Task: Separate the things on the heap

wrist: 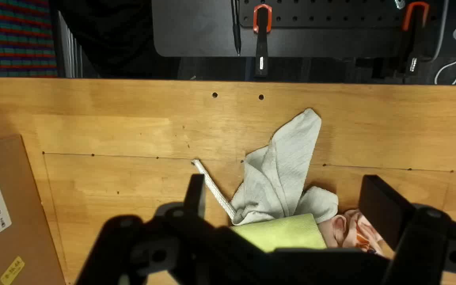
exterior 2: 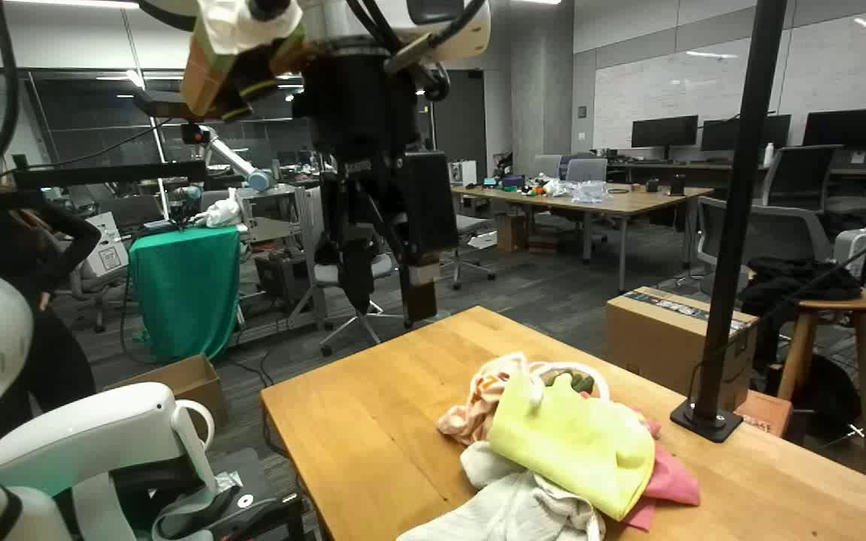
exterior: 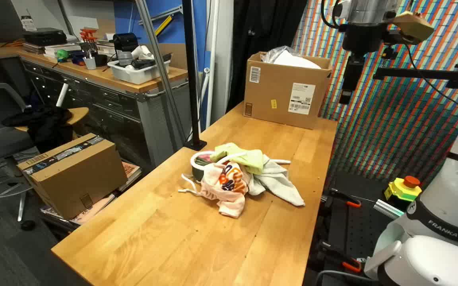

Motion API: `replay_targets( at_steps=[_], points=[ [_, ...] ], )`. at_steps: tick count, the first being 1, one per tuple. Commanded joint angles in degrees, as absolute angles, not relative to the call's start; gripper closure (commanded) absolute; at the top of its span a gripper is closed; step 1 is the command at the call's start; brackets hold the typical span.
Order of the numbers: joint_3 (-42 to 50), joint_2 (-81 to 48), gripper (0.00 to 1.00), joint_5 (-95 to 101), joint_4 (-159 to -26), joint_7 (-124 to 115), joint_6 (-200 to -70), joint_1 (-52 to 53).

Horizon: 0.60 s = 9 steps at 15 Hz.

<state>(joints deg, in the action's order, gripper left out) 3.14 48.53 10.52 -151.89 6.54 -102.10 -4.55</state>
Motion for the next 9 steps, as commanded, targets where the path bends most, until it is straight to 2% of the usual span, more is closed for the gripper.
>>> replay_targets(
  at_steps=[1,9],
  points=[
    [3.59,48.56,0.00,10.84,-151.73,6.17,-101.92,-3.95],
    [0.18,42.24,0.00,11.61,-148.28,5.74,-102.69,-1.33]
  ],
)
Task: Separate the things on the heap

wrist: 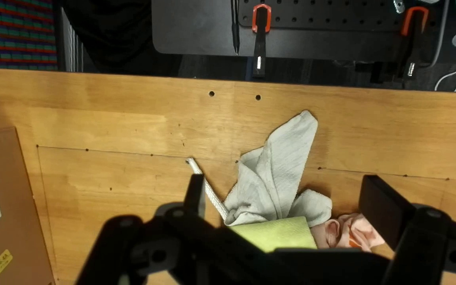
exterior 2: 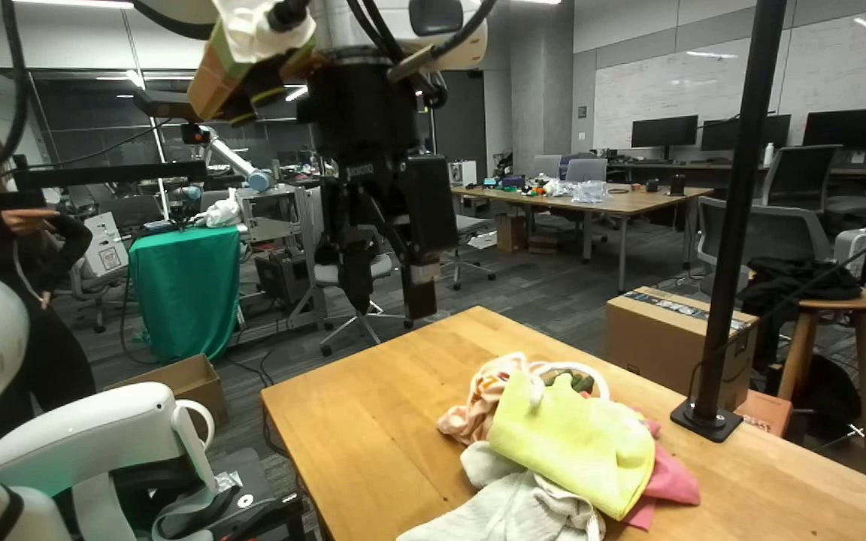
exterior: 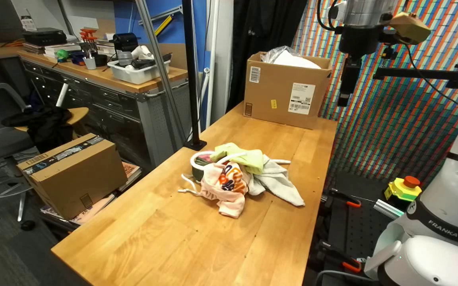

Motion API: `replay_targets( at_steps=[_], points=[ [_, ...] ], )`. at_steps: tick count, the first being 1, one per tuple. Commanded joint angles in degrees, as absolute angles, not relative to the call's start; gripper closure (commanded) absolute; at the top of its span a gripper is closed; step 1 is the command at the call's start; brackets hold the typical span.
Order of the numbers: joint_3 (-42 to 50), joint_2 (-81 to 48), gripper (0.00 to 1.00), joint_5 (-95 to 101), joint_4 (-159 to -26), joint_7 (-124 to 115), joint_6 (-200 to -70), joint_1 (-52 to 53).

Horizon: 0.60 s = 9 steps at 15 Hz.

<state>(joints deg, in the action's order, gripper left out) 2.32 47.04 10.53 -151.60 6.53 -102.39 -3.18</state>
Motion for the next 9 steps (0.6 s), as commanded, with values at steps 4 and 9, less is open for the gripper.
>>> replay_targets(
  at_steps=[4,9],
  points=[
    [-3.41,36.80,0.00,12.73,-144.69,5.89,-102.77,1.33],
    [-5.44,30.32,0.00,14.06,-140.48,5.40,-108.99,3.32]
  ],
)
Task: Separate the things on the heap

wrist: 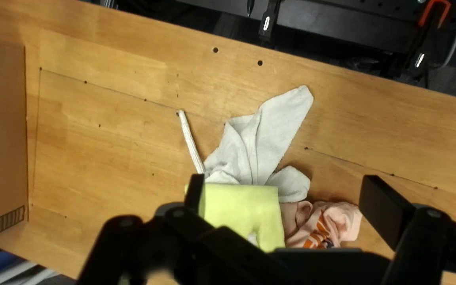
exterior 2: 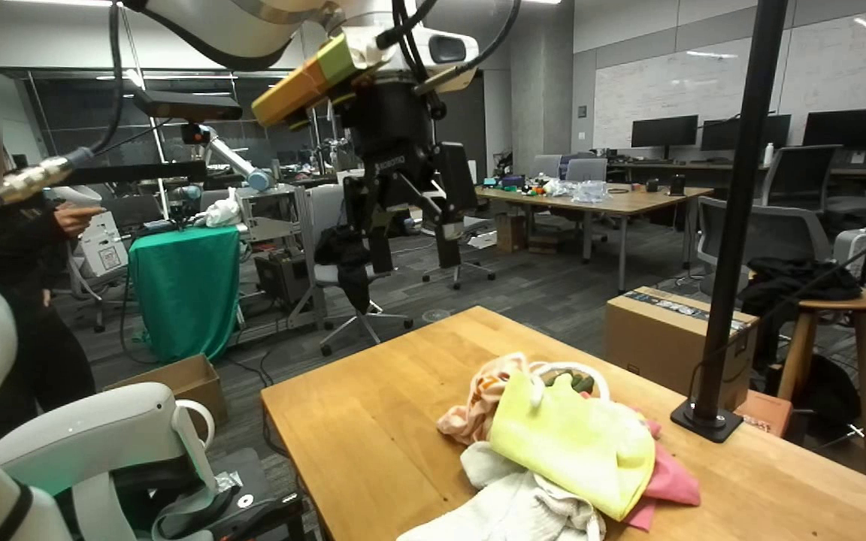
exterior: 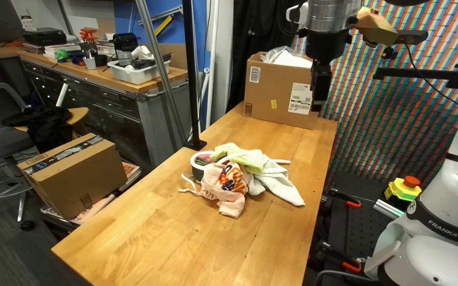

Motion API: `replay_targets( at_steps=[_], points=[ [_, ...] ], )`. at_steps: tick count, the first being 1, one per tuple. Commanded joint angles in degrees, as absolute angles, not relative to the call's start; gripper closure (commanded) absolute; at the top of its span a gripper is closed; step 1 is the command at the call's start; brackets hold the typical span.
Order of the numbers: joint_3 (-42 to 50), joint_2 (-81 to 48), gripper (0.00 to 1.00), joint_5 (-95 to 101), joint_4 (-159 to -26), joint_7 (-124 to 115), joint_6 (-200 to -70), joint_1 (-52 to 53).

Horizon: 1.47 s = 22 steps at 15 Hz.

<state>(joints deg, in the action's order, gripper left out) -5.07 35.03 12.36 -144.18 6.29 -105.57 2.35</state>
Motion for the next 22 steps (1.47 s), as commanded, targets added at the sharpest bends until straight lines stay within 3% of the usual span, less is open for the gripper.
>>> replay_targets(
  at_steps=[1,5,22],
  points=[
    [-5.38,29.16,0.00,13.99,-140.00,5.53,-110.70,3.52],
    [-4.19,25.41,0.00,12.73,-141.43,6.40,-122.00,3.78],
    [-5.31,3.69,0.00,13.80,-146.63,4.53,-146.86,3.76]
  ],
)
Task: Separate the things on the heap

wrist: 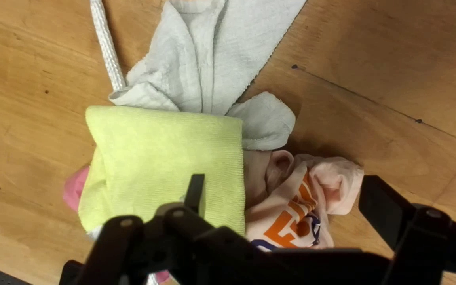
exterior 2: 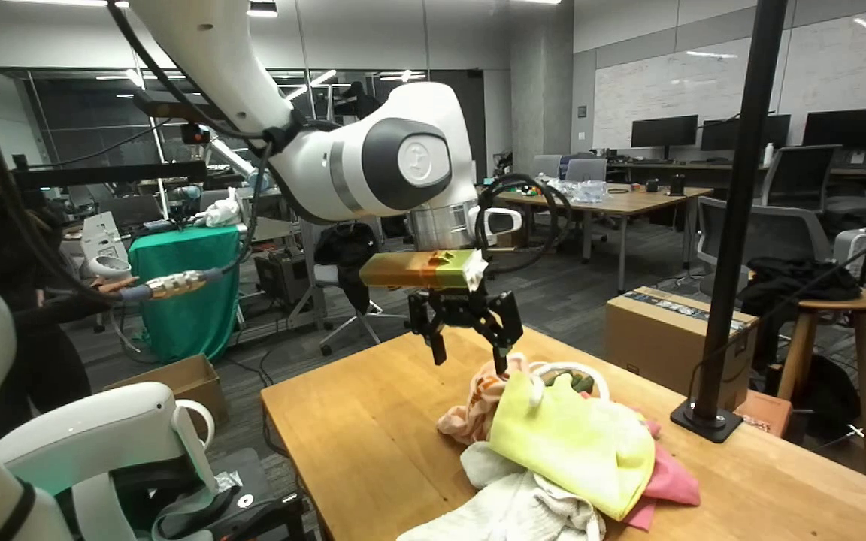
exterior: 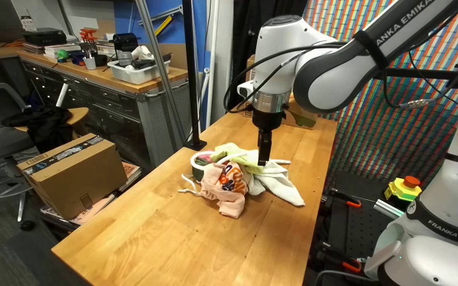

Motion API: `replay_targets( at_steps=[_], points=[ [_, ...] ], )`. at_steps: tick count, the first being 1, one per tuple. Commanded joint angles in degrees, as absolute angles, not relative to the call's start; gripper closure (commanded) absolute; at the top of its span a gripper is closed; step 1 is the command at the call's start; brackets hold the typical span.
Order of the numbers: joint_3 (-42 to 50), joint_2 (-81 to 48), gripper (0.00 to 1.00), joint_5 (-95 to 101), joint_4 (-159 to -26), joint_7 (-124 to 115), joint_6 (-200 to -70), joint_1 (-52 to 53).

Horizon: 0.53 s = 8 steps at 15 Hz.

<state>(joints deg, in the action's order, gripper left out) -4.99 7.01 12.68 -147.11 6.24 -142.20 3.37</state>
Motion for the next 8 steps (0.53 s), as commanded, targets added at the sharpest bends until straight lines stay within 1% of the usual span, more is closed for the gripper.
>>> replay_targets(
  at_steps=[1,5,8],
  points=[
    [-5.55,2.45,0.00,15.07,-146.38,3.31,-148.39,3.69],
    [-5.14,-2.15,0.00,21.71,-145.29,-1.85,-152.37,3.55],
    [-3.60,-5.16,0.00,29.55,-143.92,-7.33,-152.94,3.67]
  ],
)
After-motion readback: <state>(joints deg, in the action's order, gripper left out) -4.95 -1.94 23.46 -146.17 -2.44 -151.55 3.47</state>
